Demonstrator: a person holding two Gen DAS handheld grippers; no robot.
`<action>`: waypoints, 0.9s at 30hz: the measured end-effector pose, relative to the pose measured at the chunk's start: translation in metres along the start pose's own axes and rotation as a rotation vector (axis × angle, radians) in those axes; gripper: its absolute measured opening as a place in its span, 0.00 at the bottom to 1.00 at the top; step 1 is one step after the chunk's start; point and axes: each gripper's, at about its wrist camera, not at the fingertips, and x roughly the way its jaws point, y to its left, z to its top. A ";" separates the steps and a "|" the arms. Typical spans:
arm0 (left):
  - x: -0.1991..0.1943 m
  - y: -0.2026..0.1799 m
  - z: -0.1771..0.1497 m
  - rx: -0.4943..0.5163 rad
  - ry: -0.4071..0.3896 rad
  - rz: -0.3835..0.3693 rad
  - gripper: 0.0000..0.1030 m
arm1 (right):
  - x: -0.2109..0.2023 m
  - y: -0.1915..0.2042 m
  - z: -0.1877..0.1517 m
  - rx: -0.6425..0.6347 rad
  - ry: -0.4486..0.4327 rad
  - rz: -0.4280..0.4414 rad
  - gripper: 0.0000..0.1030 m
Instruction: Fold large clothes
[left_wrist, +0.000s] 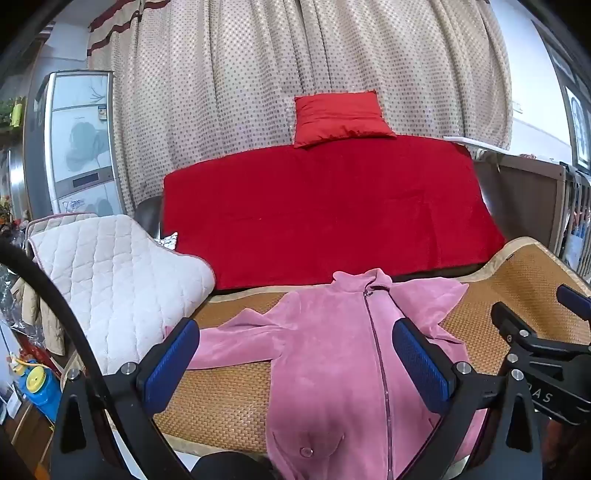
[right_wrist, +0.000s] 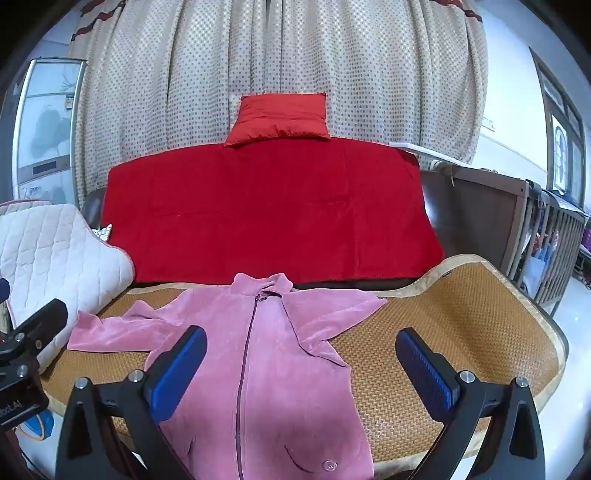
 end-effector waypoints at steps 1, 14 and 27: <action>0.000 0.000 0.000 0.002 0.001 0.001 1.00 | 0.001 -0.001 0.000 0.005 0.000 0.001 1.00; 0.003 0.003 -0.001 0.000 -0.002 0.003 1.00 | 0.001 -0.001 -0.006 0.018 -0.008 -0.010 1.00; 0.010 0.005 -0.006 0.001 0.018 -0.006 1.00 | -0.009 0.003 0.002 -0.030 -0.040 -0.070 1.00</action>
